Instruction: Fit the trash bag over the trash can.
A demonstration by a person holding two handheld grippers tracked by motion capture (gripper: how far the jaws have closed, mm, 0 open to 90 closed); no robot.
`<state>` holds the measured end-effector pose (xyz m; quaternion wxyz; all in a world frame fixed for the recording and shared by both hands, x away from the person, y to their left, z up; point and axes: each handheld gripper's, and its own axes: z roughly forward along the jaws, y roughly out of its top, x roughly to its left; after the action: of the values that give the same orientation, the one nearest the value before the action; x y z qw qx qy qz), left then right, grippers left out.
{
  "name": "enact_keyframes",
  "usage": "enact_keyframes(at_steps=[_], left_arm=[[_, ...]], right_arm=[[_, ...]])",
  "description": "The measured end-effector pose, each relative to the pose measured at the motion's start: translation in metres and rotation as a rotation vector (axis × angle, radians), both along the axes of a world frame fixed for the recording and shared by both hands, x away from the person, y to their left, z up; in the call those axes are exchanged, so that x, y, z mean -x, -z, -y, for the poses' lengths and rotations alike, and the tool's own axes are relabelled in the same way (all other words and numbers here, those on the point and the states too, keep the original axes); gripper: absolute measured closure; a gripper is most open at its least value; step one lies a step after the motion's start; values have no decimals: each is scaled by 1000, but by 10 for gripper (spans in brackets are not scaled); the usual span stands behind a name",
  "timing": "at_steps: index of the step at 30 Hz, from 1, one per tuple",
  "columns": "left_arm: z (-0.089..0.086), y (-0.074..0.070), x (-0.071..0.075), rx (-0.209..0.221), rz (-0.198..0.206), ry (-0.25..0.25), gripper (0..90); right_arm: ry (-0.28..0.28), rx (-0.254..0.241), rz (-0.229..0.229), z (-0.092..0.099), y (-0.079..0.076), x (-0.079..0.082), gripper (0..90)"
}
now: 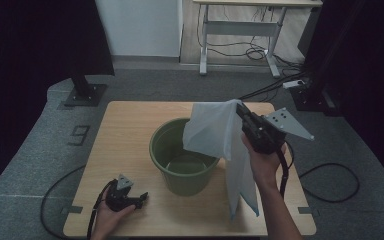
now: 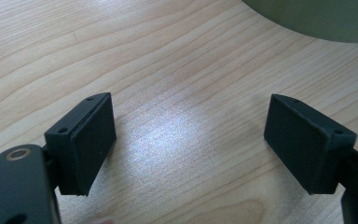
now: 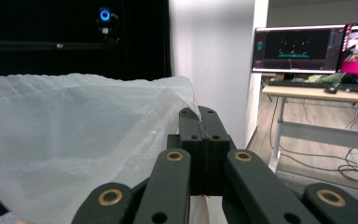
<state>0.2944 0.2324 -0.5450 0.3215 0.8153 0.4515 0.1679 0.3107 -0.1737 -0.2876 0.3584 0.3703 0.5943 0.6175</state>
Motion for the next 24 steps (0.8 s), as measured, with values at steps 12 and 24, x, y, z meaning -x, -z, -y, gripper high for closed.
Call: enact_keyframes(at_steps=[12, 24], left_arm=[[0, 0, 0, 0, 2, -4, 171], [-2, -40, 18, 77, 80, 53, 251]], right_arm=[[-37, 101, -47, -28, 34, 2, 887], [-44, 118, -49, -32, 38, 2, 887]])
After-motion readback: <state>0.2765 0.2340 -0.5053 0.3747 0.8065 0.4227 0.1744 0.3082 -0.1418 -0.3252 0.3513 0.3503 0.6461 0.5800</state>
